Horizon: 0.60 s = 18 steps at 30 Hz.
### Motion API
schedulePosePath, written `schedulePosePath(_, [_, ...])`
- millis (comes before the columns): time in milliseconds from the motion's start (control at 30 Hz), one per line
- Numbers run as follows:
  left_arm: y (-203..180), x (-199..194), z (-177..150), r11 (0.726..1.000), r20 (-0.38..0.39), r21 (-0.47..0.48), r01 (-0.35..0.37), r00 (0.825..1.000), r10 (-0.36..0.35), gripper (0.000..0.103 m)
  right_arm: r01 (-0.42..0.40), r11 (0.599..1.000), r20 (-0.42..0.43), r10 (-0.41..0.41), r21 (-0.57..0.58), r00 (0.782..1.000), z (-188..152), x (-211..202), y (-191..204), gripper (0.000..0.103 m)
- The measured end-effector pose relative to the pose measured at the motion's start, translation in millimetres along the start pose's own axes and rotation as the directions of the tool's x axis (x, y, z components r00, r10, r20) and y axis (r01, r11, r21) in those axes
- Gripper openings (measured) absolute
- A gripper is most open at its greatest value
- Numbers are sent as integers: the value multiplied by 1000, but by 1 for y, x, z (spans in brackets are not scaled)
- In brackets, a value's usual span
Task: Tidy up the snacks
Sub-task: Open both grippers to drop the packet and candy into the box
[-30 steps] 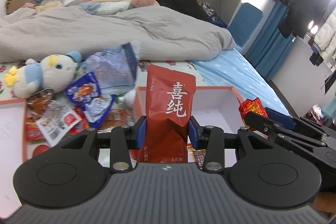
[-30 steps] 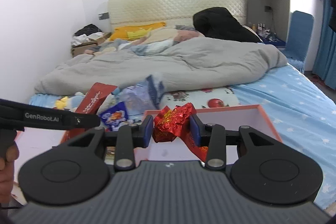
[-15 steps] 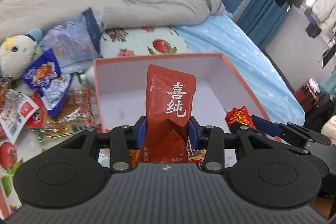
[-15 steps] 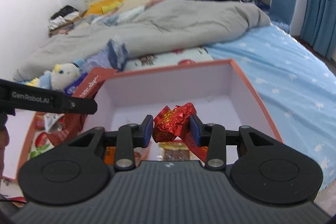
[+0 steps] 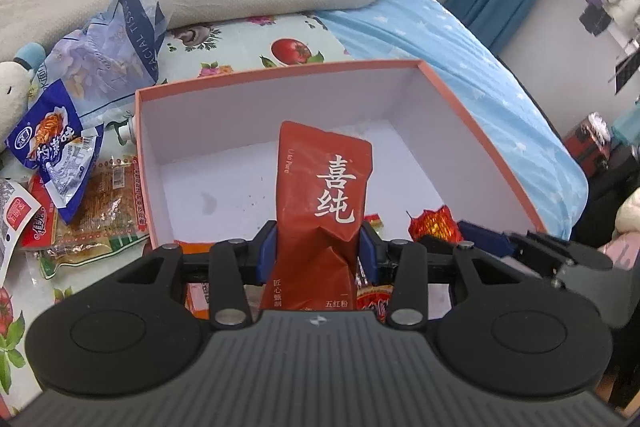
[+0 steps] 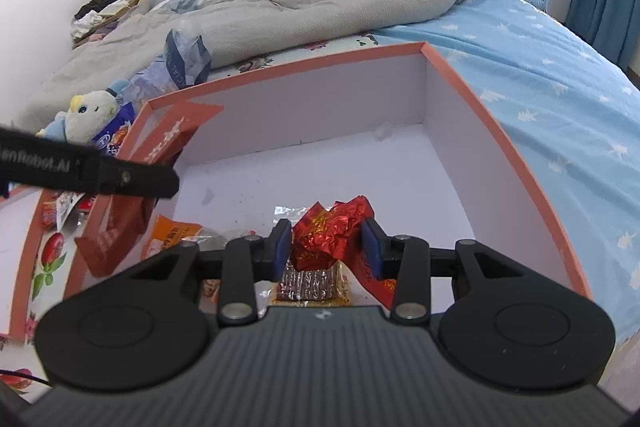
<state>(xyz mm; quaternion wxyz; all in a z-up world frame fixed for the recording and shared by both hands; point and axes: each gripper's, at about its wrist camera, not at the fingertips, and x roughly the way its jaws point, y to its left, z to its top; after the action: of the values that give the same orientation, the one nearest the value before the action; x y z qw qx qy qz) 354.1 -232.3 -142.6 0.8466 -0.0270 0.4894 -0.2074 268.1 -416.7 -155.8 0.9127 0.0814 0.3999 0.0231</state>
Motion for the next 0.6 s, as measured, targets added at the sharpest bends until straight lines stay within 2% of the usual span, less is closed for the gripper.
schedulePosePath(100, [1, -5, -2, 1000, 7, -7, -11, 1000, 11, 50, -7, 1000, -1, 7, 25, 1000, 0, -3, -4, 44])
schedulePosePath(167, [2, -12, -4, 1000, 26, -16, -18, 1000, 18, 56, 6, 1000, 1, -6, 26, 1000, 1, -5, -4, 46])
schedulePosePath(333, [2, -34, -5, 999, 68, -12, -30, 997, 30, 58, -2, 1000, 25, 1, 22, 1000, 2, -18, 0, 46])
schedulePosePath(600, [-1, -81, -7, 1000, 149, 2, -26, 989, 25, 58, -25, 1000, 109, 26, -7, 994, 9, -53, 18, 46])
